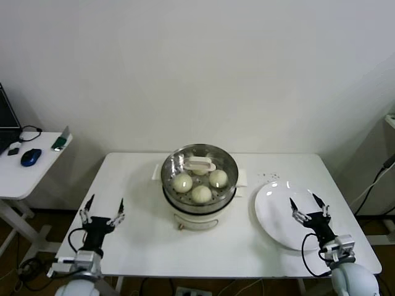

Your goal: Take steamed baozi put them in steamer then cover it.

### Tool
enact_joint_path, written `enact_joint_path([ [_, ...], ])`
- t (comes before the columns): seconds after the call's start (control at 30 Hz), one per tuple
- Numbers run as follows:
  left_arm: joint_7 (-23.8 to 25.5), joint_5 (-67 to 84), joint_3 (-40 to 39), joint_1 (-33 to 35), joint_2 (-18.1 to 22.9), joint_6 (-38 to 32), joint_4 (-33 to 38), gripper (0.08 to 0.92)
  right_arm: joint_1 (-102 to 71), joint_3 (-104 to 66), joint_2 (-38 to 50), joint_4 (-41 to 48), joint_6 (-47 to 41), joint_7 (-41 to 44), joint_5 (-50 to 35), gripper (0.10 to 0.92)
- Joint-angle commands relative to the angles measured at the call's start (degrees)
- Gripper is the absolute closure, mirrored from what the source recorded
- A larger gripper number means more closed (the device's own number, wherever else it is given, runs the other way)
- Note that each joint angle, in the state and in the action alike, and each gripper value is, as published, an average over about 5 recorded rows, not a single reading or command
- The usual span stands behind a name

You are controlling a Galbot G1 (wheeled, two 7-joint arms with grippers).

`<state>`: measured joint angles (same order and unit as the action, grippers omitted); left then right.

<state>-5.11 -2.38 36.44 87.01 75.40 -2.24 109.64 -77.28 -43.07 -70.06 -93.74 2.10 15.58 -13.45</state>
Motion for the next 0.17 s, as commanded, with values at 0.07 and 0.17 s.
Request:
enact_joint_path([
  [0.07, 0.9, 8.7, 4.4, 2.5, 0.9, -9.2, -3.9, 0.177, -0.4, -0.7, -0.5, -0.5, 0.3, 0.9, -0.7, 0.203],
  [0.17, 1.4, 8.0, 4.4, 2.9, 0.9, -7.3, -2.8, 0.177, -0.4, -0.7, -0.7, -0.5, 0.3, 0.9, -0.8, 0.203],
])
